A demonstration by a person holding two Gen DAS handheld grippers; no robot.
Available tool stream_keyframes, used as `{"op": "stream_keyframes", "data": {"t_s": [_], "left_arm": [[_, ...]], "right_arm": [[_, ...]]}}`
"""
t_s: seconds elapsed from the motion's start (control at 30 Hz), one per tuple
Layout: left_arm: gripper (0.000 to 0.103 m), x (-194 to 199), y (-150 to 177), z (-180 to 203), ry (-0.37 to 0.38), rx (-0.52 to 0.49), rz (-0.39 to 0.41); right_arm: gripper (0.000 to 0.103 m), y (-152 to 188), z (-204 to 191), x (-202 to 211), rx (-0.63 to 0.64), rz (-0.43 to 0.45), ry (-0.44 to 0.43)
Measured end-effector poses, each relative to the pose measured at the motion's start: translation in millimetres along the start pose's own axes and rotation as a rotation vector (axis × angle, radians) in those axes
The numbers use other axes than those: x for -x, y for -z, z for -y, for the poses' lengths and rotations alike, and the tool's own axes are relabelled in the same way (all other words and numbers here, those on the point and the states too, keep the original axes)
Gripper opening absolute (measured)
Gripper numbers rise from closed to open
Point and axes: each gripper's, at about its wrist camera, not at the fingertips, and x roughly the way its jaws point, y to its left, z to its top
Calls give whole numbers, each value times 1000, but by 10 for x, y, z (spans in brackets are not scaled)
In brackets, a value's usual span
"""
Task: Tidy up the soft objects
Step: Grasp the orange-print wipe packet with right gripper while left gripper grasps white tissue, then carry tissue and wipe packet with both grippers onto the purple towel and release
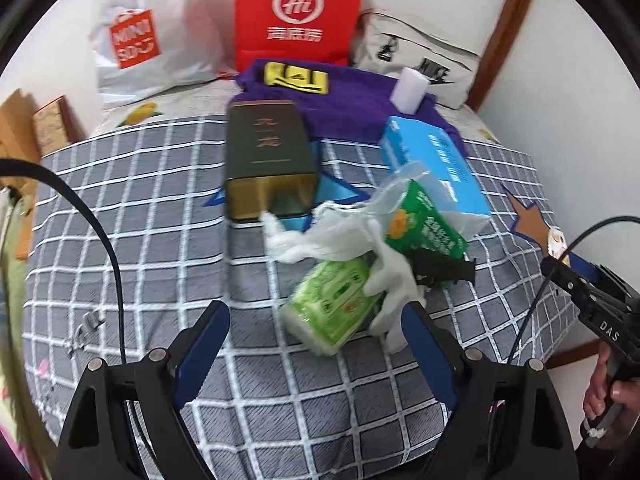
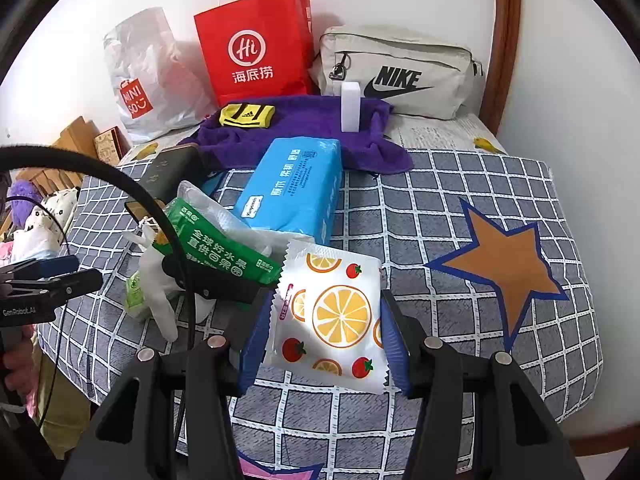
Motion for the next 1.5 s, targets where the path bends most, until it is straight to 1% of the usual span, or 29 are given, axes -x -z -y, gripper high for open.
{"op": "stream_keyframes", "data": {"t_s": [0.1,0.17,0.27,0.33,0.37,0.4,0.53,0.6,0.67,0.7,0.77,0.83,1.03,1.1,1.17,1.33,1.43,1.5], "left_arm": [[85,-71,-26,15,26,-19,20],[80,-113,-69,13,34,-29,35],[77,-169,-132,14,50,-43,55],[75,-236,-173,10,28,-64,66],[71,-277,-191,7,11,-75,67],[69,-310,-205,-1,5,-82,69],[69,-444,-257,-12,16,-85,61],[60,-506,-273,17,13,-106,58],[39,-585,-299,26,20,-112,41],[35,-616,-308,20,35,-109,31],[19,-668,-327,-1,65,-100,22],[8,-692,-333,-6,79,-110,18],[5,-518,-359,-94,100,-97,43],[5,-449,-381,-132,111,-95,46],[5,-355,-397,-162,105,-94,59],[5,-101,-462,-222,121,-95,96],[5,31,-543,-254,112,-95,129],[5,59,-604,-266,101,-96,138]], "right_arm": [[52,3,23,-23,-2,-7,2],[52,2,32,-38,-4,-9,1],[52,6,44,-80,-5,-18,-2],[52,14,49,-115,-6,-27,-2],[52,19,52,-131,-6,-31,-3],[52,24,60,-150,-7,-36,-3],[52,30,97,-222,-13,-53,-1],[52,24,112,-263,-17,-61,1],[52,20,120,-300,-18,-70,0],[52,19,127,-321,-17,-75,0],[52,16,129,-350,-17,-81,0],[52,11,138,-370,-16,-86,-1],[52,-46,151,-378,-16,-84,-6],[52,-90,147,-359,-15,-77,-12],[52,-132,141,-340,-13,-69,-19],[52,-265,98,-261,-1,-40,-48],[52,-356,57,-231,13,-25,-61],[52,-430,37,-221,22,-14,-67]]}}
